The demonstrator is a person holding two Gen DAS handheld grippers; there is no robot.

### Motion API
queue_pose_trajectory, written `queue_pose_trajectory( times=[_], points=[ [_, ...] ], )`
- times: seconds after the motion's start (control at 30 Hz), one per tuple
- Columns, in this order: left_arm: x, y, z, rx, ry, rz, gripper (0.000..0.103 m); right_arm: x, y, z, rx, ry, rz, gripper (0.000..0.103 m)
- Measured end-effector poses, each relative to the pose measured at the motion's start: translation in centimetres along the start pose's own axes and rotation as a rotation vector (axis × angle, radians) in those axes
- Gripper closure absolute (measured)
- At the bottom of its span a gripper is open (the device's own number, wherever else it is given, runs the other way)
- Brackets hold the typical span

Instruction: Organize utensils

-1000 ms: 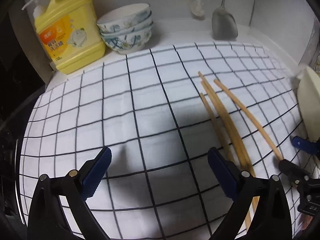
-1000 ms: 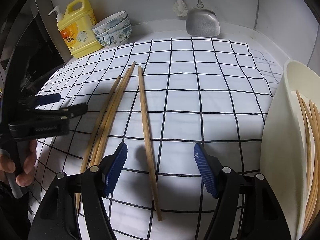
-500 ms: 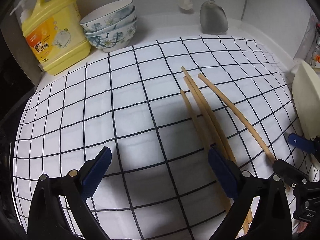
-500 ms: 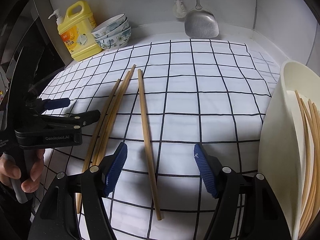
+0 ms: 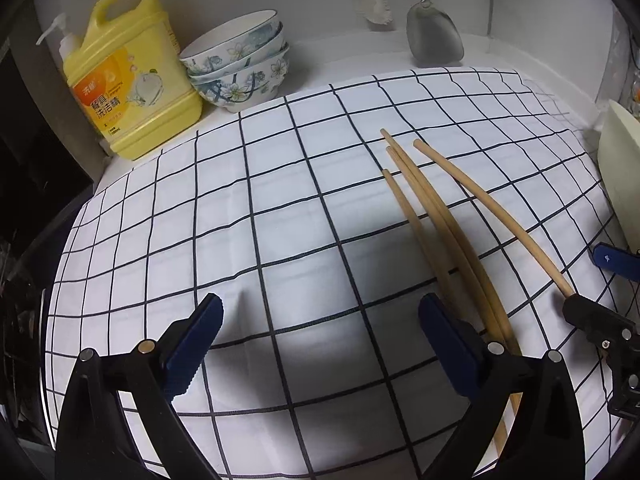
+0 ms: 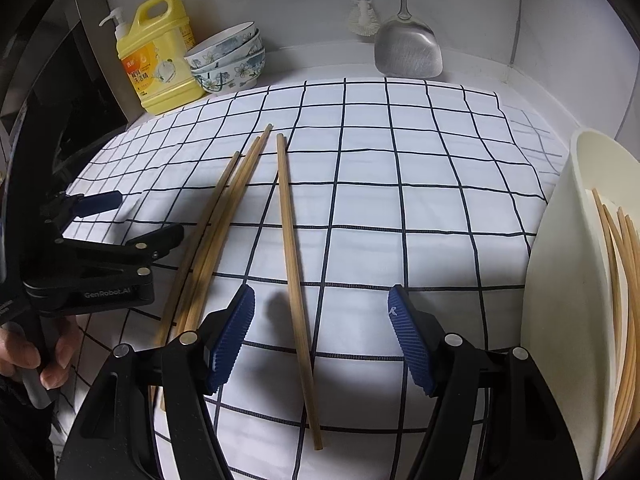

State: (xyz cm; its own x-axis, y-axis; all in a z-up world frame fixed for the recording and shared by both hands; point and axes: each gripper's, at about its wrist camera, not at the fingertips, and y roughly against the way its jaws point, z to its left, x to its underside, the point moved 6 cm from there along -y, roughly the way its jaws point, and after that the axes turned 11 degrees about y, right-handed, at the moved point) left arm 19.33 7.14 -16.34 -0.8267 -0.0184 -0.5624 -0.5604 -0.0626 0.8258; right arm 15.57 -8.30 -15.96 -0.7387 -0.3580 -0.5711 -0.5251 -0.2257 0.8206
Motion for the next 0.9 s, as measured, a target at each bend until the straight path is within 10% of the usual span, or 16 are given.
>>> queue_pose_trajectory(
  times=[0.9],
  points=[
    [0.7, 1.8, -1.7, 0.05, 0.0, -0.037, 0.007, 0.1, -0.6, -0.4, 0.052, 0.045, 0.006, 0.037]
  ],
)
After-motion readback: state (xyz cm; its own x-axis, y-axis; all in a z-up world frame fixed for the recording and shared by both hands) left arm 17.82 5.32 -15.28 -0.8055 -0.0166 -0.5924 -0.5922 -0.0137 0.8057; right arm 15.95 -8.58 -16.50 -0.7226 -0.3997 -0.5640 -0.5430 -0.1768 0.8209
